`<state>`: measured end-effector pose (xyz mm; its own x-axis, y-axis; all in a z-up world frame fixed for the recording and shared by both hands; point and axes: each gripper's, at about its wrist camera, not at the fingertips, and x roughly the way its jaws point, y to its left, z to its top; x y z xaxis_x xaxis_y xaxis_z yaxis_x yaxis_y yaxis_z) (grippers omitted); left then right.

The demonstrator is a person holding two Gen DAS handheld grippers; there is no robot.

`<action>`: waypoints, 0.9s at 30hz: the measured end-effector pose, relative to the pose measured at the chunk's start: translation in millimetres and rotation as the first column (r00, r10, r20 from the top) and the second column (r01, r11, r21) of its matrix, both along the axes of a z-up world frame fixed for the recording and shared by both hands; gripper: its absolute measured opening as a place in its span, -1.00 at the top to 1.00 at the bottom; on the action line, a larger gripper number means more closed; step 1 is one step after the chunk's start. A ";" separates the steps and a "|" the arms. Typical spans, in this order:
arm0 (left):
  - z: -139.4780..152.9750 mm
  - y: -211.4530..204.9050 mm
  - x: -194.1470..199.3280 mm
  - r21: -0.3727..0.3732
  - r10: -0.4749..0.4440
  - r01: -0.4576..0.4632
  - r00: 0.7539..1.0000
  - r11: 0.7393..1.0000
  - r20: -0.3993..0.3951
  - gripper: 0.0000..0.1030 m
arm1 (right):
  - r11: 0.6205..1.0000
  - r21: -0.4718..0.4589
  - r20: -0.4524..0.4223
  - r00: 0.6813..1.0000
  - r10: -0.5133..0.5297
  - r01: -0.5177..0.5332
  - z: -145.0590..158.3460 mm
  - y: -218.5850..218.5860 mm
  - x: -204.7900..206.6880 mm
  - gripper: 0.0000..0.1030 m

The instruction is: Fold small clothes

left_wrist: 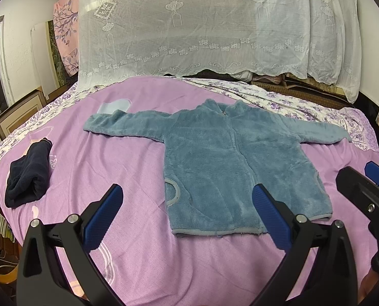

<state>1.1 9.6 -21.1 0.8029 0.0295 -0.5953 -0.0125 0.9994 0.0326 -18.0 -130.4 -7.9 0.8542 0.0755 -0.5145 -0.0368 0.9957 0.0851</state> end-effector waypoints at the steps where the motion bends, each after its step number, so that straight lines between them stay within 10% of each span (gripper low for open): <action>1: -0.6 -0.1 0.0 0.000 0.000 0.000 1.000 1.000 0.000 -0.92 | 1.000 0.000 0.000 1.000 0.000 0.000 -0.1 -0.1 -0.1 -0.93; 27: -15.1 -2.7 -4.8 -0.003 0.000 0.000 1.000 1.000 -0.014 -0.92 | 1.000 0.005 0.004 1.000 -0.003 0.003 1.5 4.3 -0.3 -0.93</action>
<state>-3.7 6.9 -36.2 0.7945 0.0277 -0.6066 -0.0118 0.9995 0.0302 -18.3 -126.0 -6.3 0.8564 0.0760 -0.5106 -0.0345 0.9953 0.0902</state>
